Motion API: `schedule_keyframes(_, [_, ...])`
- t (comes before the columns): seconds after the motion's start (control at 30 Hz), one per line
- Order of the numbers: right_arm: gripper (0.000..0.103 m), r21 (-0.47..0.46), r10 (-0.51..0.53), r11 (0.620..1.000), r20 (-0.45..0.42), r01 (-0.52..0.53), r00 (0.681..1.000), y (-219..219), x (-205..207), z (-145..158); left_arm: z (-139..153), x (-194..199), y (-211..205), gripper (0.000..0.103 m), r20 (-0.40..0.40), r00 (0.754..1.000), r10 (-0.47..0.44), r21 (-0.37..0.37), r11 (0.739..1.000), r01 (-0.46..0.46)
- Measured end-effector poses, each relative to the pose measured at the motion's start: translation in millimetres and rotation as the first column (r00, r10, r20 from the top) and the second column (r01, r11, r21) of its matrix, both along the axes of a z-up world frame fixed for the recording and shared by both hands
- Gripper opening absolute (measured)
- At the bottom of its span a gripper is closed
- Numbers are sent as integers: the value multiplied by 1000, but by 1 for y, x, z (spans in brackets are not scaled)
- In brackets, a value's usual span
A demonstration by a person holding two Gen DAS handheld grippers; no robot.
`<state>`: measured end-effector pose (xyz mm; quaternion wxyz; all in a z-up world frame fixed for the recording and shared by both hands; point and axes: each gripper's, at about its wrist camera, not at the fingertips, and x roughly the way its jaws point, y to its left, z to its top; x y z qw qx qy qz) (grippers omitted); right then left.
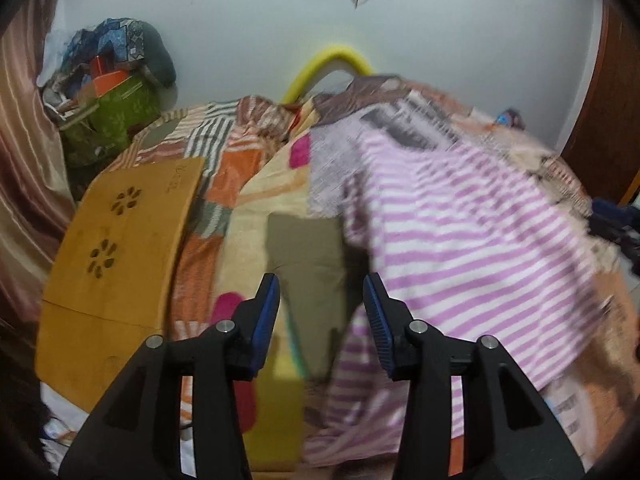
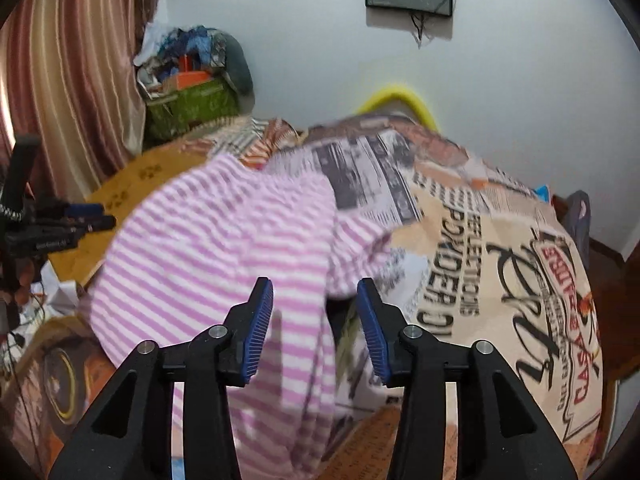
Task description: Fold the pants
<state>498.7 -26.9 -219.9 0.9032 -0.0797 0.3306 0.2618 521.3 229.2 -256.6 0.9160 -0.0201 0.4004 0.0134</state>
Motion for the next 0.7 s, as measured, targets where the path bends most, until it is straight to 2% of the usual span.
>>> schedule_keyframes(0.1, [42, -10, 13, 1000, -13, -14, 1000, 20, 9, -3, 3, 3, -21, 45, 10, 1000, -26, -5, 1000, 26])
schedule_keyframes(0.27, [42, -142, -44, 989, -21, 40, 999, 40, 28, -32, -20, 23, -47, 46, -52, 998, 20, 120, 993, -14])
schedule_keyframes(0.33, [42, -164, -87, 983, -34, 80, 996, 33, 38, -44, -30, 28, -47, 49, -74, 996, 44, 128, 991, -35])
schedule_keyframes(0.37, [42, -163, -111, 981, -40, 104, 993, 26, 43, -48, -34, 30, -44, 50, -82, 995, 56, 123, 991, -46])
schedule_keyframes(0.4, [46, -151, -118, 983, -48, 110, 992, 20, 46, -49, -37, 30, -43, 51, -82, 995, 62, 125, 991, -52])
schedule_keyframes(0.53, [47, -92, -149, 986, -80, 141, 986, -10, 45, -47, -36, 17, -40, 51, -64, 996, 57, 159, 986, -46])
schedule_keyframes(0.7, [49, -98, -148, 984, 9, 148, 989, -36, 5, -21, -9, -21, -42, 51, -23, 998, 55, 159, 986, -51])
